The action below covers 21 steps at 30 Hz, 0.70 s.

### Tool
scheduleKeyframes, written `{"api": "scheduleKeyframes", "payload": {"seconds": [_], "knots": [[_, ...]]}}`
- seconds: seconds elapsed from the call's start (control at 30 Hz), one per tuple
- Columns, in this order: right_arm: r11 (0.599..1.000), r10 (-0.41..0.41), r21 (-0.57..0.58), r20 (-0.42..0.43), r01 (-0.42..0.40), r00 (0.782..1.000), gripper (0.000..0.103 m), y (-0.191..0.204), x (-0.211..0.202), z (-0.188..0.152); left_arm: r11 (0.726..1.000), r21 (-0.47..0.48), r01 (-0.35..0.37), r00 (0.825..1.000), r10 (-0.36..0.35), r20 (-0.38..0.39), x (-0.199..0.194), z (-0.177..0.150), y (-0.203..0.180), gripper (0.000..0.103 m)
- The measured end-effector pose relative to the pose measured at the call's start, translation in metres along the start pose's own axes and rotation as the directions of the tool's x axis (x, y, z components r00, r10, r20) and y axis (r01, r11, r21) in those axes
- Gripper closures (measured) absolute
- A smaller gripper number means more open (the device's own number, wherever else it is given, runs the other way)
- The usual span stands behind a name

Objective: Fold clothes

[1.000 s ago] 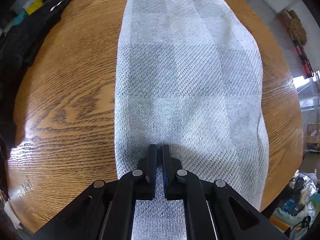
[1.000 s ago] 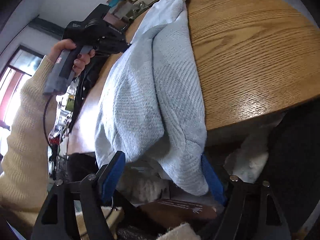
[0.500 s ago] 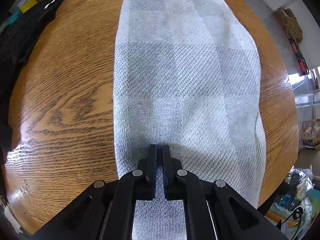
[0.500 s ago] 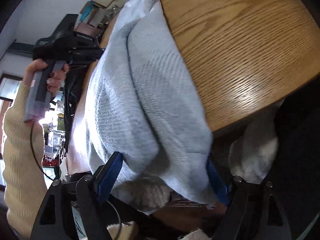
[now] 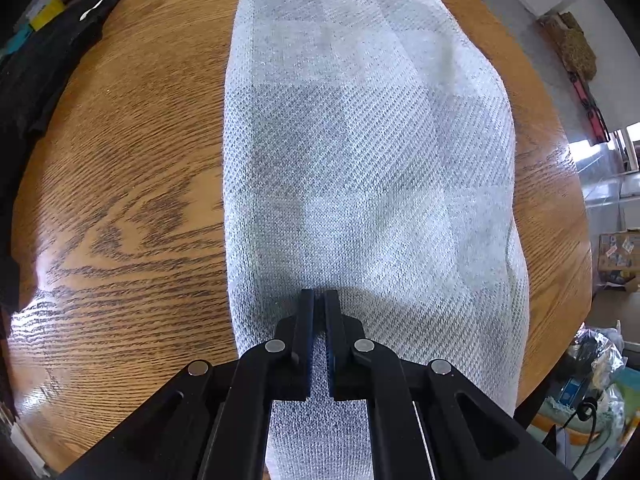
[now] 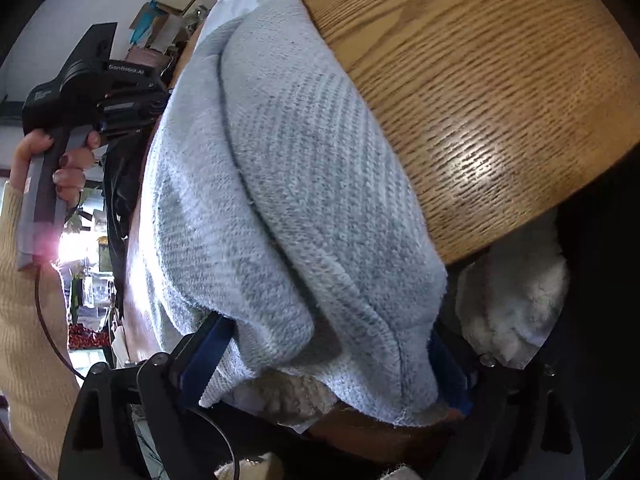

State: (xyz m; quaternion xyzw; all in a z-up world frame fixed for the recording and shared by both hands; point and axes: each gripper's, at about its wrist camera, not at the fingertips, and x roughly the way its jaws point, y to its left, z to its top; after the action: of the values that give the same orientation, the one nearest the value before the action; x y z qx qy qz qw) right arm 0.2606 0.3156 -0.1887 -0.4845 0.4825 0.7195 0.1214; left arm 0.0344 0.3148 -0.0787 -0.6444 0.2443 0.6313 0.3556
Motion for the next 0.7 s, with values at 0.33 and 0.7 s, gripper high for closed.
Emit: {"api": "scheduleKeyframes", "payload": {"seconds": [0.33, 0.7], "knots": [[0.995, -0.078, -0.061, 0.033, 0.079, 0.996, 0.04, 0.04, -0.003, -0.012, 0.929, 0.333, -0.158, 0.981, 0.187, -0.056, 0.002, -0.013, -0.05, 0.096], [0.98, -0.114, -0.16, 0.034, 0.118, 0.993, 0.072, 0.08, -0.005, -0.022, 0.777, 0.595, -0.206, 0.963, 0.269, -0.018, 0.009, -0.047, -0.095, 0.096]]}}
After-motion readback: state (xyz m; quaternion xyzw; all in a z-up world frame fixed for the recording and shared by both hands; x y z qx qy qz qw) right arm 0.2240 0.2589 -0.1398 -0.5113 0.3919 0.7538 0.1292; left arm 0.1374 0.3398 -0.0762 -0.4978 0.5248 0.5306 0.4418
